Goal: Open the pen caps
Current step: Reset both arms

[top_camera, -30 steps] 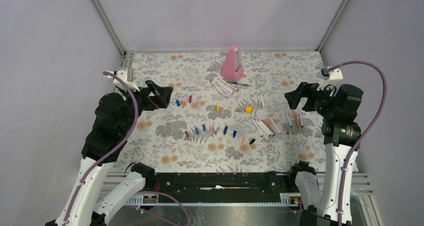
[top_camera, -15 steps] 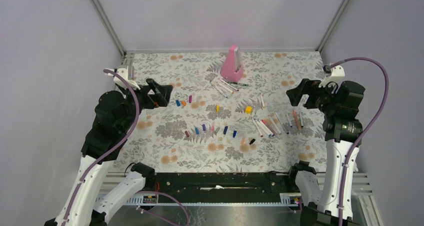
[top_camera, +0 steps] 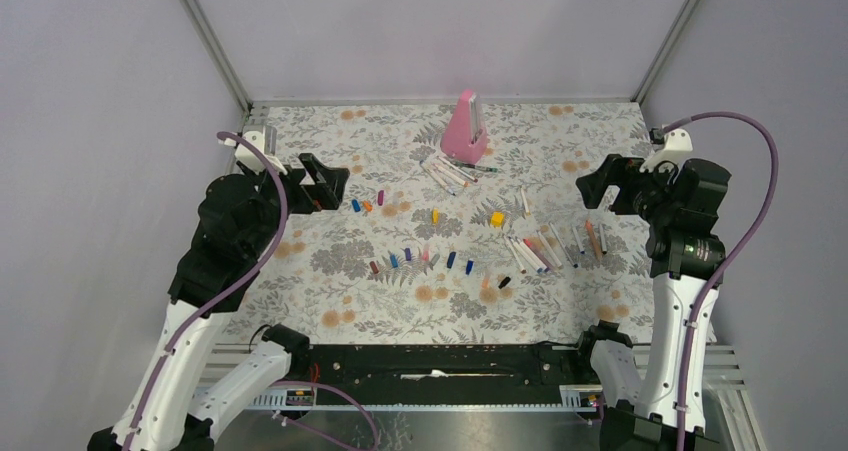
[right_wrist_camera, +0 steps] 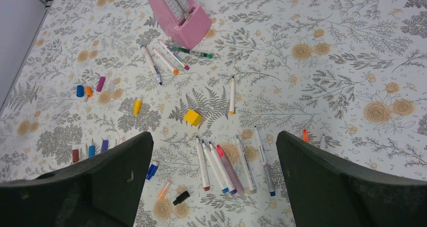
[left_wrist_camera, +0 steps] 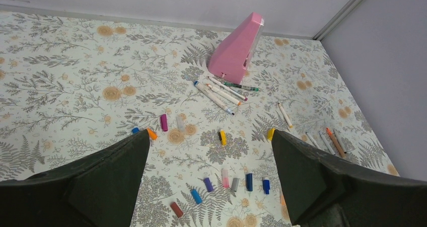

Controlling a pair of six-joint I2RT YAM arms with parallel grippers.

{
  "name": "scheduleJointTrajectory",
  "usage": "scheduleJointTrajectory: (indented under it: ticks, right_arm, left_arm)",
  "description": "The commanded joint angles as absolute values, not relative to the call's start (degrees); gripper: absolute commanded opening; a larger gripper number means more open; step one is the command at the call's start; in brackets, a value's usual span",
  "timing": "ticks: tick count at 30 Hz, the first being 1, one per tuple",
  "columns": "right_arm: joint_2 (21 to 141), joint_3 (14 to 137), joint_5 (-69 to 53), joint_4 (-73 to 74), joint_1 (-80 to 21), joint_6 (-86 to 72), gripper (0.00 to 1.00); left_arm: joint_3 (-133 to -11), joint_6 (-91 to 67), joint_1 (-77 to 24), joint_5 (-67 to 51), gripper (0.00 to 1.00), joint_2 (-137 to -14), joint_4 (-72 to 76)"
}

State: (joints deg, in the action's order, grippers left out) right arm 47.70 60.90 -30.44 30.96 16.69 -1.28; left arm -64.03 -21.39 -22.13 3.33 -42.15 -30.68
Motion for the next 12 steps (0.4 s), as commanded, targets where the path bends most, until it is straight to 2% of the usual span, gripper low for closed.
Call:
scheduleJointTrajectory:
  ticks: [1,12]
  right_arm:
    - [47.59,62.85,-29.34,28.94,17.14,-1.93,0.99]
    - [47.44,61.86,-31.42,28.56,17.23,-2.03,1.00]
  left_arm:
    - [-65.60,-20.77,-21.86,3.84,0.99,-42.95,-26.81]
    - [-65.07,-21.96,-21.88,3.00,0.99,-43.47,-25.59]
